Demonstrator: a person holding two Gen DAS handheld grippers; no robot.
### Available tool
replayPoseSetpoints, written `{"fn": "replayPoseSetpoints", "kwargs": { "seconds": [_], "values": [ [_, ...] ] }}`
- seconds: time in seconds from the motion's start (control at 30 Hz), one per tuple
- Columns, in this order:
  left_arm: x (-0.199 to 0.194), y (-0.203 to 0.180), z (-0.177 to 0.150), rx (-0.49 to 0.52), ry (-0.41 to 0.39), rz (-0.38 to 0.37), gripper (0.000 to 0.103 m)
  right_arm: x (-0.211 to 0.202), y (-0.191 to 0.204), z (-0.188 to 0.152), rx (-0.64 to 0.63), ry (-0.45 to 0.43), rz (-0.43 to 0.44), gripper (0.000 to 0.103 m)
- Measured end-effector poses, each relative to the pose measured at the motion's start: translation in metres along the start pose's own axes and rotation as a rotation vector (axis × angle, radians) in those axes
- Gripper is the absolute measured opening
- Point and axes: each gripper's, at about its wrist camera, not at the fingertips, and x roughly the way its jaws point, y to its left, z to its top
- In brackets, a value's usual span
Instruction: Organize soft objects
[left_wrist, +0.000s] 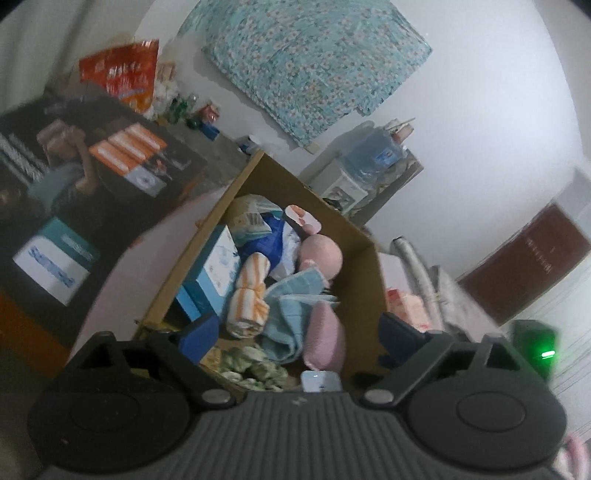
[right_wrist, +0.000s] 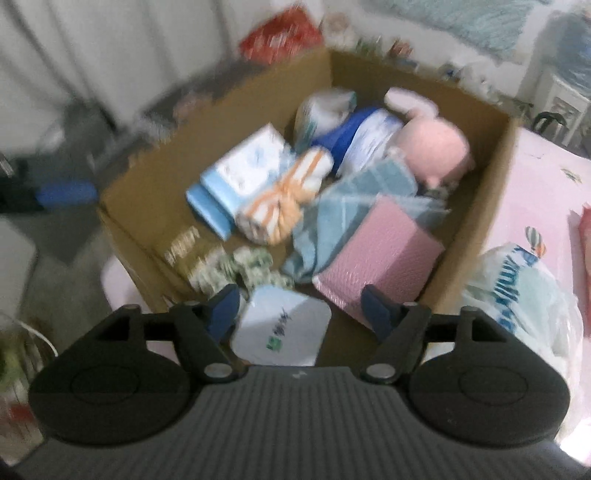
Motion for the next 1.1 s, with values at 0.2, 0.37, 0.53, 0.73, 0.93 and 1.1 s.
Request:
{"fn": "replayPoseSetpoints", "kwargs": {
  "seconds": [0.2,0.37,0.53,0.73,0.93,1.1],
  "values": [
    [-0.007,-0.028,-0.011,0.195,-0.026,0.087,0.103,-0.059,-0.027,-0.048,0.252,-0.261,-0.001,0.088],
    [-0.009,-0.048,-0.030,0.385,-0.011,0.108,0.103,-0.074,-0.043,-0.099,0.472,-0.304,-0.023,0.095],
    [-0.009,-0.053,-0.052,0.387,0.013,0.100,0.103,-0.073,-0.038,-0.129,0.553,-0.289,-0.072,0.096],
    [-0.005,-0.062,-0.073,0.416,0.053,0.177,0.103,-0.079,-0.023,-0.131,0.518,-0.294,-0.200,0.101],
    [-0.008,-0.075,-0.083,0.437,0.060,0.194,0.103,-0.102,-0.022,-0.137,0.519,-0.361,-0.382,0.102],
    [-0.010,-0.093,-0.089,0.490,-0.008,0.381,0.103,-0.118,-0.018,-0.145,0.532,-0.409,-0.486,0.102]
  ]
}}
